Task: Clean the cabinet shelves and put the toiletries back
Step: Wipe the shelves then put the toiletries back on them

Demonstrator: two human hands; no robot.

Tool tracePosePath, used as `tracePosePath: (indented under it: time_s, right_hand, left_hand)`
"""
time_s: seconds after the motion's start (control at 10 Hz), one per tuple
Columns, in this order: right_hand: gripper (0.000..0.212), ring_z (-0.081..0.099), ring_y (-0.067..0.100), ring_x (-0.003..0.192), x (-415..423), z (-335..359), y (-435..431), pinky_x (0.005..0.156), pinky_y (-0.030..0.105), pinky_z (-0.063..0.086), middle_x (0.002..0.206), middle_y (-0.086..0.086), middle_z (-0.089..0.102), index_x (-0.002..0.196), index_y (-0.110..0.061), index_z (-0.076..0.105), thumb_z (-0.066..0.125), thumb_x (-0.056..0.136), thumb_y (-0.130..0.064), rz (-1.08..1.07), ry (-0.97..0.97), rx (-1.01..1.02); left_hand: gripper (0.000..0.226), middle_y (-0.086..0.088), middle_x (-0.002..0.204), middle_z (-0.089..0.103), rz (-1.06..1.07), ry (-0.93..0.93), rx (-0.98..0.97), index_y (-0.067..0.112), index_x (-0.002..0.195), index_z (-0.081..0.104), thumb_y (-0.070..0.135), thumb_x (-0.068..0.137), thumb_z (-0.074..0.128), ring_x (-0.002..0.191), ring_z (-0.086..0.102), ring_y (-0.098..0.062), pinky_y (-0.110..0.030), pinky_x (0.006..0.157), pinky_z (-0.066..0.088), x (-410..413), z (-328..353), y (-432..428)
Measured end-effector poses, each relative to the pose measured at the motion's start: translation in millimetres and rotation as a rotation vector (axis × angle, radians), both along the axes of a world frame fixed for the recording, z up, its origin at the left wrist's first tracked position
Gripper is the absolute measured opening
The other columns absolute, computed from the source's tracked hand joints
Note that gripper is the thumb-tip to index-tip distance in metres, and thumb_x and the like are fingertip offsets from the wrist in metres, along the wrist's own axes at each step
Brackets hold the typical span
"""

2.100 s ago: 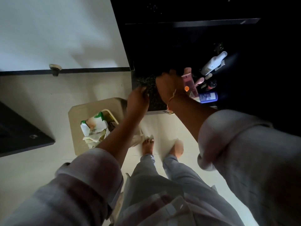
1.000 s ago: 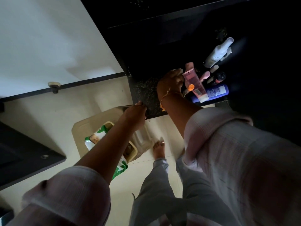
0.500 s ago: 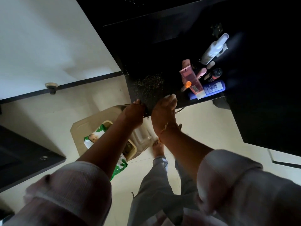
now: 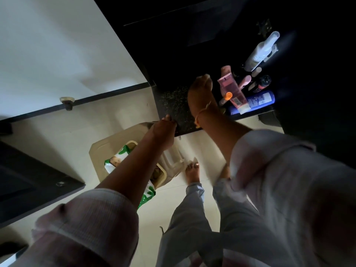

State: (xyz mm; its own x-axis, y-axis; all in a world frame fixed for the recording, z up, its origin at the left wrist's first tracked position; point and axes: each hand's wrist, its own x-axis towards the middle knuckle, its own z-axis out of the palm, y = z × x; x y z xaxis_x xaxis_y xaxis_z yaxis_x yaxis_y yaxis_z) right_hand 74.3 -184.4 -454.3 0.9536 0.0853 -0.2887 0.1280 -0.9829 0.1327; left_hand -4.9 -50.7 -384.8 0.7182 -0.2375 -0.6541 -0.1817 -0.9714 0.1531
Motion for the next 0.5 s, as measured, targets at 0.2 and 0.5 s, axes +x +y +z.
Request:
tracePosePath:
  time_s: [0.2, 0.5]
  right_hand:
    - [0.053, 0.019, 0.026, 0.146, 4.8, 10.6, -11.8, 0.119, 0.036, 0.014, 0.158, 0.011, 0.021, 0.150, -0.005, 0.025, 0.008, 0.101, -0.019, -0.146, 0.015, 0.387]
    - [0.053, 0.041, 0.040, 0.134, -140.1, -1.1, -32.6, 0.111, 0.043, 0.037, 0.140, 0.029, 0.046, 0.136, 0.009, 0.045, 0.016, 0.092, -0.001, 0.476, -0.214, 0.204]
  left_hand:
    - [0.065, -0.013, 0.161, 0.008, 0.010, -0.010, -0.018, 0.013, 0.153, 0.020, 0.006, 0.096, 0.051, 0.144, 0.025, -0.031, -0.037, 0.111, 0.032, -3.8, 5.6, 4.8]
    - [0.071, -0.009, 0.161, 0.003, 0.111, 0.001, -0.123, 0.013, 0.153, 0.014, -0.007, 0.093, 0.046, 0.148, 0.013, -0.026, -0.034, 0.116, 0.022, -9.4, -1.2, 7.7]
